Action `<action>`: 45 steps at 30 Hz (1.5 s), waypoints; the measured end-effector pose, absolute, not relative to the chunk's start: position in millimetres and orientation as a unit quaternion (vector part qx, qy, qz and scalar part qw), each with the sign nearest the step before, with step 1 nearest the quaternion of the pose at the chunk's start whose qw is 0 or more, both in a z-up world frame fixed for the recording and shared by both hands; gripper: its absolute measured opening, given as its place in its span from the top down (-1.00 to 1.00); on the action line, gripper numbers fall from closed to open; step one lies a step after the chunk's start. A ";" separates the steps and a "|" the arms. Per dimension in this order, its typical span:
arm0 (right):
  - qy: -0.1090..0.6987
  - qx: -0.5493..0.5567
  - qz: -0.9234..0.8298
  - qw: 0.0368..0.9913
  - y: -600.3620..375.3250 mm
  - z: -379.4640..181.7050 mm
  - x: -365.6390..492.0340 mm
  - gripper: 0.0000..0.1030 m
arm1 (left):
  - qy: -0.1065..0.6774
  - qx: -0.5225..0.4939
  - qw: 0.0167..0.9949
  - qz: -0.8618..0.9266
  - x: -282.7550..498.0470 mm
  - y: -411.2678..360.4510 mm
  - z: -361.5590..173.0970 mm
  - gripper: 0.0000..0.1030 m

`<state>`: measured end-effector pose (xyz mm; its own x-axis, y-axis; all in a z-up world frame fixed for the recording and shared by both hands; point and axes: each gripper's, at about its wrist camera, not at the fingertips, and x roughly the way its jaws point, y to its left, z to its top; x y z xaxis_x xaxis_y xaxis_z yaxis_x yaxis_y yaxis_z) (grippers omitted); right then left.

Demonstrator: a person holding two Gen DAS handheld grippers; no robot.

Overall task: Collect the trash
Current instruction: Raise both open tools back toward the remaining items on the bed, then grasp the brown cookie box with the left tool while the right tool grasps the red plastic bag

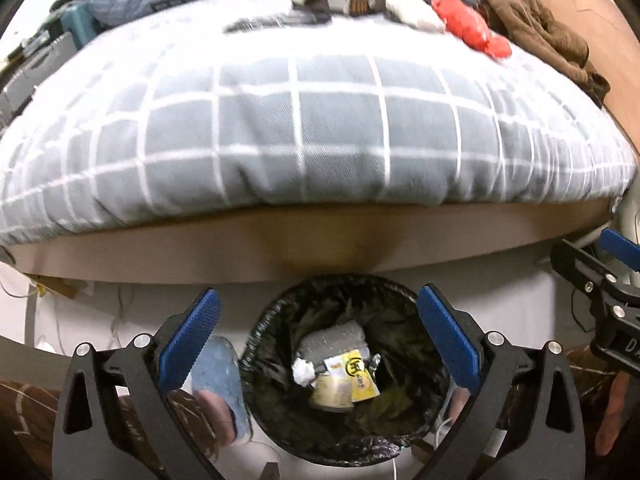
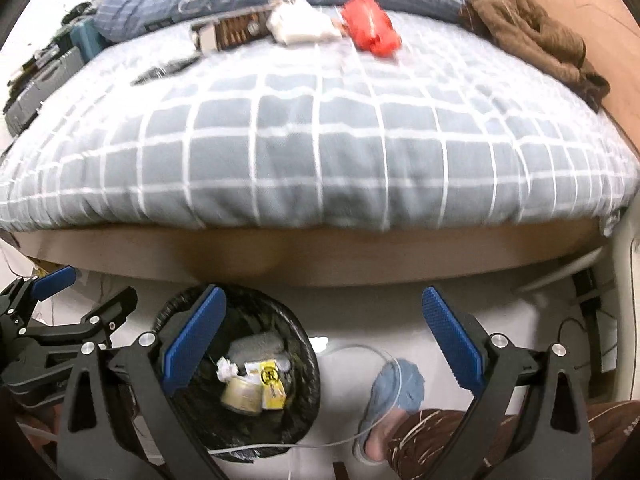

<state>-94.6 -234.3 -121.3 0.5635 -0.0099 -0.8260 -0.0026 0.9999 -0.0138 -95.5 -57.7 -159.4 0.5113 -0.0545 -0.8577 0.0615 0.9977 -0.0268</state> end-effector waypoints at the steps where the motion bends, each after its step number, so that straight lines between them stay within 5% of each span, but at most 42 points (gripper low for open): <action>1: 0.460 -0.007 0.001 0.888 -231.9 -115.4 -94.6 -0.84 | 0.488 0.005 0.872 -0.034 -94.7 -55.9 -154.7 -0.89; 23: 0.378 -0.005 0.006 0.926 -222.3 -36.3 -61.0 -0.84 | 0.416 -0.034 0.908 -0.025 -70.3 -32.8 -65.2 -0.89; 45: 0.376 -0.025 -0.032 0.926 -262.2 -44.6 89.5 -0.84 | 0.388 -0.010 0.919 -0.074 105.1 -35.1 -46.1 -0.89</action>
